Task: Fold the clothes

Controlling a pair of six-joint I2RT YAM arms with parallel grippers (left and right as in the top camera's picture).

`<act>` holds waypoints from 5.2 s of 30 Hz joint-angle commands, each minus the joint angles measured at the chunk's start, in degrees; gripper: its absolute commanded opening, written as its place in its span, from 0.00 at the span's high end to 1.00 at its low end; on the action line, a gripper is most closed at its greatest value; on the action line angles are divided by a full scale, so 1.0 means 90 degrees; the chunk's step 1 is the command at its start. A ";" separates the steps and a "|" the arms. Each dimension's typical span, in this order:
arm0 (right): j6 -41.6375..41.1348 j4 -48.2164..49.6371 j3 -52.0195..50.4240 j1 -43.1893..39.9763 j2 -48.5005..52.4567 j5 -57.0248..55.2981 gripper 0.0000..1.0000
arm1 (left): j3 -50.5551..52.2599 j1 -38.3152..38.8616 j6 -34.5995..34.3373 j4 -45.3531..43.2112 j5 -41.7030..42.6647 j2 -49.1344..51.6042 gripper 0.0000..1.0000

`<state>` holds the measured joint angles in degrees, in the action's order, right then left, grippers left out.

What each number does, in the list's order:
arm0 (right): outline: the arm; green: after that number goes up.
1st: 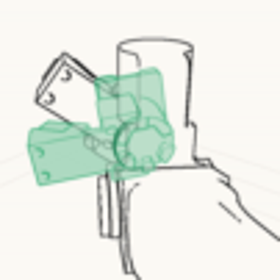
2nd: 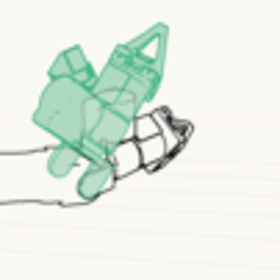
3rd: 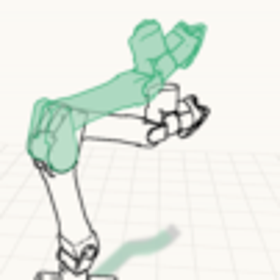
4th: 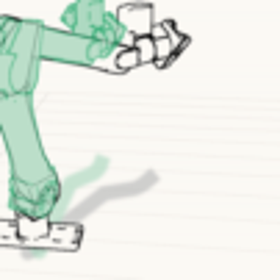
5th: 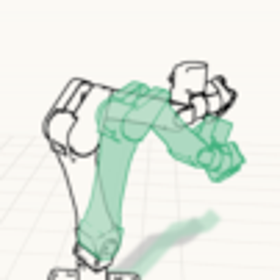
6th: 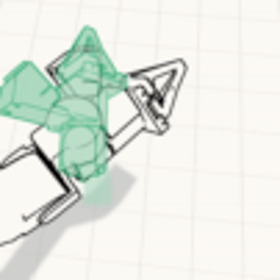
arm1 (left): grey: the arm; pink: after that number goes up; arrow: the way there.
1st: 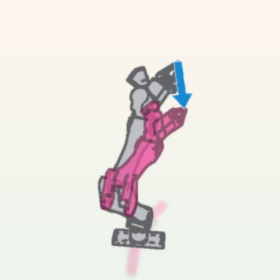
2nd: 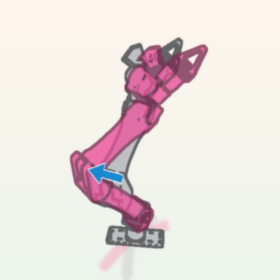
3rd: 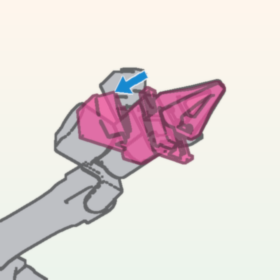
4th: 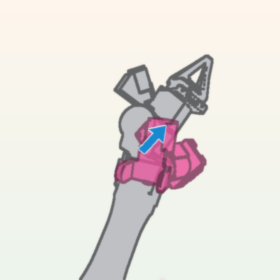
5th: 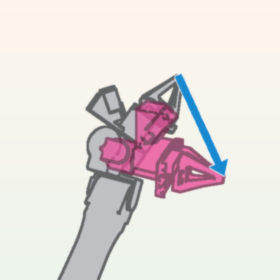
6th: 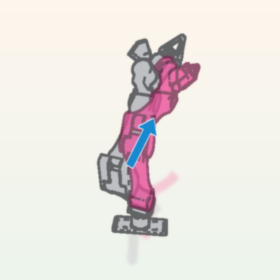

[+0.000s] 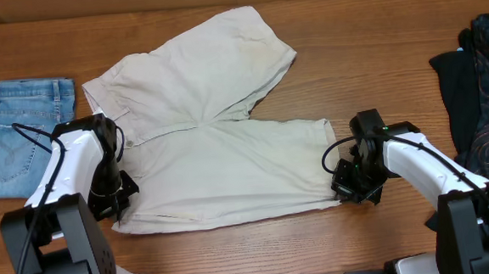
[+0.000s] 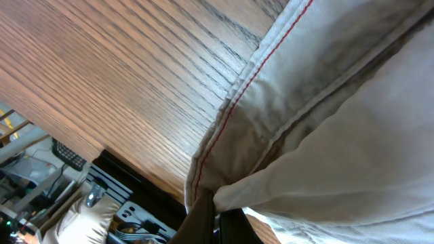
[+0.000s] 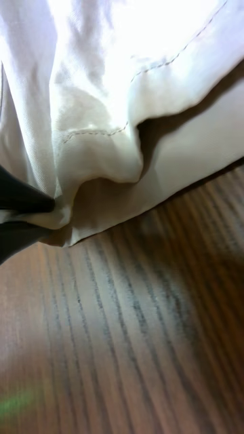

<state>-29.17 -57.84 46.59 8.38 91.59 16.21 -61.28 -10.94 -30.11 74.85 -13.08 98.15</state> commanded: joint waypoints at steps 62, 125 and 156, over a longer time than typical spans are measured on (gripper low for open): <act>0.1569 0.6254 0.3439 0.0073 0.3791 0.1302 0.93 | -0.0165 -0.0197 -0.1008 -0.0058 -0.1542 -0.0325 0.92; 0.0117 0.0597 0.0289 0.0814 0.0087 -0.0284 0.73 | -0.0165 -0.0197 -0.0126 -0.0957 -0.0206 -0.0325 0.93; 0.1200 0.1880 0.2110 -0.0296 0.0087 -0.0517 0.96 | -0.0165 -0.0172 -0.0124 -0.1661 0.0294 -0.0325 0.93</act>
<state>-22.55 -41.93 62.94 6.24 92.86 13.26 -61.67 -12.43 -32.36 62.94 -14.11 96.53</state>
